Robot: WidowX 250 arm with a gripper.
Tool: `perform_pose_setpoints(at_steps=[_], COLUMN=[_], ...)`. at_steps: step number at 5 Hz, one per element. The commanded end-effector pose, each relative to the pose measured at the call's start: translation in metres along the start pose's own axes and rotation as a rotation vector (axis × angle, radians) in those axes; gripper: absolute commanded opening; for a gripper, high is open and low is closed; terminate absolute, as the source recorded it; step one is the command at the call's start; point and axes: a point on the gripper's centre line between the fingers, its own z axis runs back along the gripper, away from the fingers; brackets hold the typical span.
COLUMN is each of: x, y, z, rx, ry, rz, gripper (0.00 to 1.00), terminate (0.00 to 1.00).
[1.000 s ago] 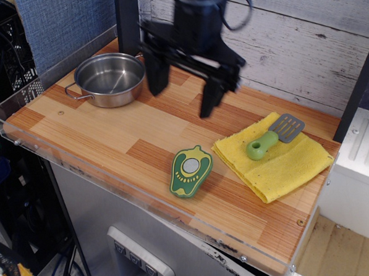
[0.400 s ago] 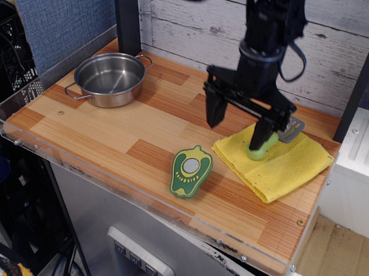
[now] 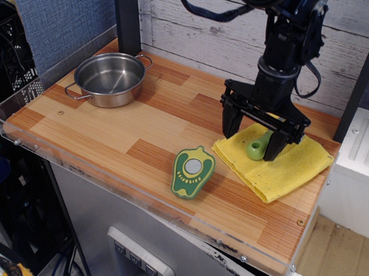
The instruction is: Move the spatula to bottom left of table
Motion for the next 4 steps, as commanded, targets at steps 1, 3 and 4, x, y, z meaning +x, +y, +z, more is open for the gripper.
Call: perform_pose_setpoints(at_steps=[1, 3, 4], x=[0.0097, 0.0069, 0.0051], y=[-0.0080, -0.0064, -0.0073], z=[0.0077, 0.0082, 0.0086], rx=[-0.006, -0.001, -0.006], ry=[-0.054, -0.058, -0.057], rz=[0.007, 0.027, 0.035], gripper=[1.00, 0.00, 0.00], terminate=[0.00, 0.00, 0.00])
